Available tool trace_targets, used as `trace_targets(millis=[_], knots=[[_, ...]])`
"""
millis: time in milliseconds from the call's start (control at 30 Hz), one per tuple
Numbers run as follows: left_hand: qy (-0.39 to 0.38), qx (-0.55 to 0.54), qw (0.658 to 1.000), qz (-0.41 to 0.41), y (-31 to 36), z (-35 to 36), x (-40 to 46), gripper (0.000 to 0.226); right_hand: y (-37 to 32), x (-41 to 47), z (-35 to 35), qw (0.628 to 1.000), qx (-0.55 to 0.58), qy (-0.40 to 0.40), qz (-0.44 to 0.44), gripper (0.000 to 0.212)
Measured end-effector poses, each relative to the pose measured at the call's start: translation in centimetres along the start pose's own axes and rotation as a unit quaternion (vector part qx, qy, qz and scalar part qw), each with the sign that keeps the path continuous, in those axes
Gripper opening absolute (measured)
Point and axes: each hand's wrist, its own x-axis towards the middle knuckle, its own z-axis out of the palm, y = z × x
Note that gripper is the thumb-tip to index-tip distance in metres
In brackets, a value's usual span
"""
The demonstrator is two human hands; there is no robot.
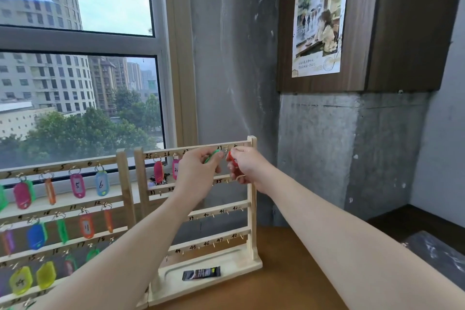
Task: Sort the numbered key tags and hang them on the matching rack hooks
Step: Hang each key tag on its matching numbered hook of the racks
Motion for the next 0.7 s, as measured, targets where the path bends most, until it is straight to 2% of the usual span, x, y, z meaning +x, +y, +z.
trace_targets(millis=[200,400,567,700], knots=[[0.013,0.072,0.997,0.013,-0.2,1.7,1.4,0.026,1.4,0.9,-0.1,1.0,-0.001,0.001,-0.001,0.033],[0.059,0.161,0.985,-0.004,-0.4,3.0,2.0,0.022,2.0,1.4,-0.2,1.0,-0.009,-0.012,-0.012,0.035],[0.072,0.222,0.972,-0.011,-0.6,3.2,1.8,0.028,2.3,0.7,-0.7,0.999,-0.034,-0.009,-0.024,0.04],[0.04,0.2,0.978,-0.043,-0.4,3.0,0.4,0.047,3.4,-0.6,-1.2,0.997,-0.065,-0.001,-0.032,0.045]])
